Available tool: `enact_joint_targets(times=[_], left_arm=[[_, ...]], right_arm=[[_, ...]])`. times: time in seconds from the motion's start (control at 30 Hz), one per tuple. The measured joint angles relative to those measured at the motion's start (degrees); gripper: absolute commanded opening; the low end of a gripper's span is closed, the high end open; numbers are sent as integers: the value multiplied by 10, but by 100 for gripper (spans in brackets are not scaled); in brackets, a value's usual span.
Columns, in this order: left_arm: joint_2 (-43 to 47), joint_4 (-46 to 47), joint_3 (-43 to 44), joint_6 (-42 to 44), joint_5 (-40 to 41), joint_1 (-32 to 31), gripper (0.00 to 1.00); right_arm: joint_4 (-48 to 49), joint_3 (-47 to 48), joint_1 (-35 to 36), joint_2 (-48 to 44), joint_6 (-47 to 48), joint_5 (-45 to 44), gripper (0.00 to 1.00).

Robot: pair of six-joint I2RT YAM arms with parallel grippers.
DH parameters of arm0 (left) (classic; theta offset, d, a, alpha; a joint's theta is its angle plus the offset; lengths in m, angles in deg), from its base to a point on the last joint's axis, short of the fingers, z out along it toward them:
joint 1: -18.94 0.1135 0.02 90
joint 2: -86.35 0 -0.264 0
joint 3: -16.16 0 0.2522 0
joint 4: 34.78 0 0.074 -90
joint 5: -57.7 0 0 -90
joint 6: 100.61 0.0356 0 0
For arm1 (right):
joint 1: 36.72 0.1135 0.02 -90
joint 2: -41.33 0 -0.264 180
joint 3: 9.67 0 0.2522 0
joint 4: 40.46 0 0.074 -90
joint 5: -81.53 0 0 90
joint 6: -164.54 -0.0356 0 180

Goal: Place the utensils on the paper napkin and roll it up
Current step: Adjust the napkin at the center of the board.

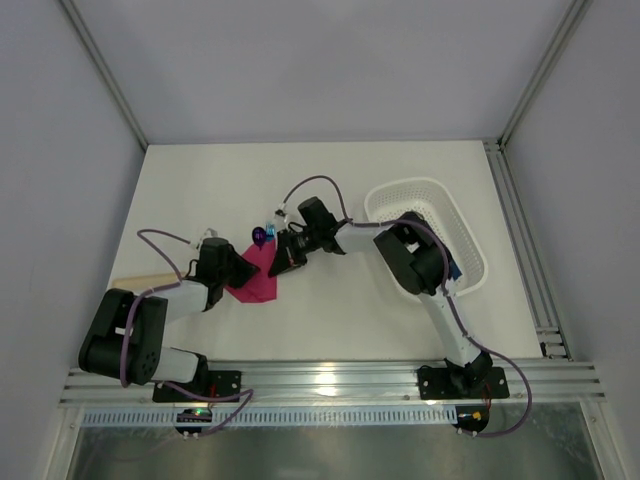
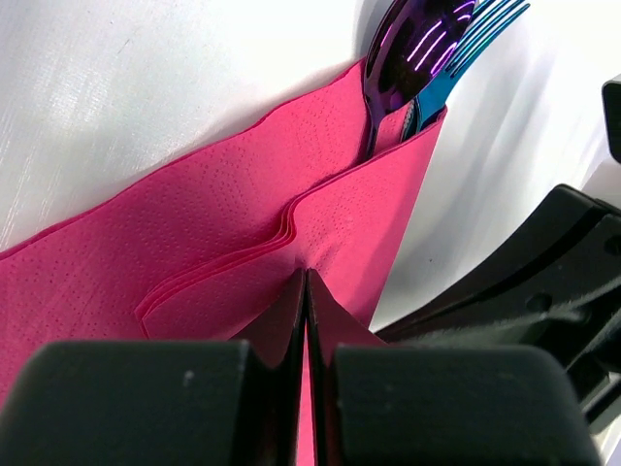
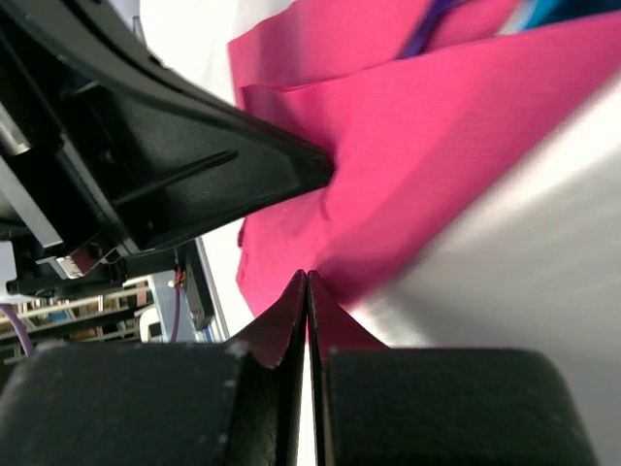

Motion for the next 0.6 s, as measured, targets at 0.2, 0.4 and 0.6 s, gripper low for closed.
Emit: enact_joint_targets(times=[0.2, 0.4, 0.6], left_arm=[[-1, 2, 0, 0, 0, -1, 0], [-1, 3, 0, 0, 0, -1, 0], [-2, 3, 0, -2, 0, -1, 0]], right_arm=[[46, -2, 21, 0, -16, 16, 4], [103, -2, 26, 8, -57, 34, 4], [102, -3, 26, 41, -68, 34, 4]])
